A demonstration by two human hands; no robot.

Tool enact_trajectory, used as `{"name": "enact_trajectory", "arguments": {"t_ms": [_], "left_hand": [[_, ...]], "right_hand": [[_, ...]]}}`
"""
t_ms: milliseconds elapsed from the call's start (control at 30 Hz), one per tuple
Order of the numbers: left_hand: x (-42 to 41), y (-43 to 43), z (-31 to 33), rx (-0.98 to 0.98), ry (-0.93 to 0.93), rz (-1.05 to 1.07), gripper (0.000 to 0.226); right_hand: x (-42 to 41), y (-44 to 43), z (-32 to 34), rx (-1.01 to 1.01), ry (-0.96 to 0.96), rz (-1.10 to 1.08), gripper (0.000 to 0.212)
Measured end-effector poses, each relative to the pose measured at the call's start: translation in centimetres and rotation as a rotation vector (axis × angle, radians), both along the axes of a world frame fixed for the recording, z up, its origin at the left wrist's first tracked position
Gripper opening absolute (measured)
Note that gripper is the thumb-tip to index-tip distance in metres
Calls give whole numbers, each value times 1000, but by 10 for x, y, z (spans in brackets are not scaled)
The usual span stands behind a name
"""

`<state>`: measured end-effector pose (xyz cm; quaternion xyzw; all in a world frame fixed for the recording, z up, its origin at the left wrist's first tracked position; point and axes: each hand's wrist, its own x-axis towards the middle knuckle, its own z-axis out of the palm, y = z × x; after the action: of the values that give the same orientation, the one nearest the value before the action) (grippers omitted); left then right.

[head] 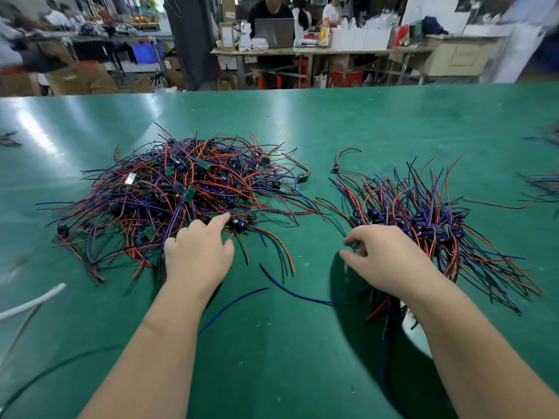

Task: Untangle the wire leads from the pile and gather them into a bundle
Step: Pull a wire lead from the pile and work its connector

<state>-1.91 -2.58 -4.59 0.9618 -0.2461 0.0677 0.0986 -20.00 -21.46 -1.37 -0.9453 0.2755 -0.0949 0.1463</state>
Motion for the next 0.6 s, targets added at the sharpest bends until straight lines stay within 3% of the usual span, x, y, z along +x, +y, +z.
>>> {"name": "enact_trajectory", "arguments": {"t_ms": [200, 367, 467, 600], "left_hand": [[-2, -1, 1, -137, -19, 47, 15], [-7, -3, 6, -370, -143, 28, 9], [-11, -3, 16, -772, -216, -51, 9], [-37, -6, 38, -1168, -360, -423, 4]], "right_hand": [[1, 5, 2, 57, 12, -50, 31], [1, 8, 3, 79, -67, -52, 24], [3, 8, 3, 88, -204, -48, 17], [6, 14, 5, 187, -408, 26, 10]]}}
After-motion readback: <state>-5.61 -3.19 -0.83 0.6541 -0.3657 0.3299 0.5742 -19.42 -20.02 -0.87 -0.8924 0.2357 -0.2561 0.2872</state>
